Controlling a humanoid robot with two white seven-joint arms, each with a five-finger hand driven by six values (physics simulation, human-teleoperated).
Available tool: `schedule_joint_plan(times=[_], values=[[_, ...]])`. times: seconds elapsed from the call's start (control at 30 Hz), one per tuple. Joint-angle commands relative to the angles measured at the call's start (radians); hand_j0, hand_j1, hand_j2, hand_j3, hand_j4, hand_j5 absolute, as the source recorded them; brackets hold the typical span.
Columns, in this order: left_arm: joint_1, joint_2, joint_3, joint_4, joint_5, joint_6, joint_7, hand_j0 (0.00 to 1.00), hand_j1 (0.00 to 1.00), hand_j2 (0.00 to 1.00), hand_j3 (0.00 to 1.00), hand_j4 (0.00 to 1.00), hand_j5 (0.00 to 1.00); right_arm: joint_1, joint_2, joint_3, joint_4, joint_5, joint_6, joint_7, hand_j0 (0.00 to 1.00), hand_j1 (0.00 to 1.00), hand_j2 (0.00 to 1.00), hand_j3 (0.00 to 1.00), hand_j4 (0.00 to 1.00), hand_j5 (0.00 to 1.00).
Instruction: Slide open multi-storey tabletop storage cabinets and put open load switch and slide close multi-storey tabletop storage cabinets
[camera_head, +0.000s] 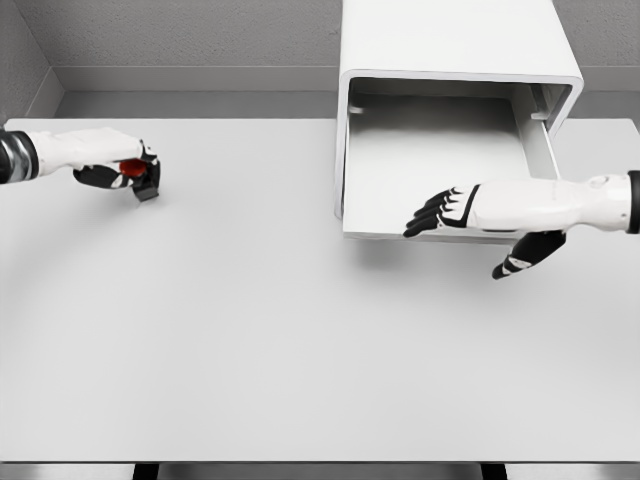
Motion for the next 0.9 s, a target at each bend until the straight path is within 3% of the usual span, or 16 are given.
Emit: schedule_joint_plan(times=[0.0,0.17,0.37,0.5,0.6,0.73,0.87], values=[[0.000,0.020,0.005,-0.058,0.018,0.002,0.000,0.42,0.42,0.42,0.42,0.42,0.42,0.002,-0.003,0.000,0.001,-0.016,0.003,0.000,1.00,1.00,1.00,1.00,1.00,1.00],[0.003,0.100,-0.002,-0.239,0.133,0.002,-0.002,0.42,0.42,0.42,0.42,0.42,0.42,0.002,-0.003,0.017,-0.002,-0.005,0.003,0.000,1.00,1.00,1.00,1.00,1.00,1.00],[0.008,0.166,0.007,-0.421,0.196,0.002,-0.003,0.42,0.42,0.42,0.42,0.42,0.42,0.002,-0.003,0.020,-0.002,-0.005,0.006,0.000,1.00,1.00,1.00,1.00,1.00,1.00],[0.008,0.187,0.009,-0.518,0.240,0.002,-0.003,0.42,0.42,0.42,0.42,0.42,0.42,-0.001,-0.003,0.020,-0.002,-0.016,0.104,0.000,1.00,1.00,1.00,1.00,1.00,1.00],[0.008,0.200,0.010,-0.572,0.261,0.002,-0.003,0.42,0.42,0.42,0.42,0.42,0.42,-0.001,0.003,0.020,-0.002,-0.017,0.202,0.000,1.00,1.00,1.00,1.00,1.00,1.00],[0.008,0.200,0.013,-0.647,0.266,0.002,0.001,0.42,0.42,0.42,0.42,0.42,0.42,-0.001,0.004,0.023,-0.007,-0.011,0.209,0.000,1.00,1.00,1.00,1.00,1.00,1.00],[0.006,0.192,0.030,-0.671,0.274,0.002,0.003,0.43,0.43,0.43,0.43,0.43,0.43,-0.001,0.001,0.025,-0.019,-0.007,0.186,0.000,1.00,1.00,1.00,1.00,1.00,1.00]])
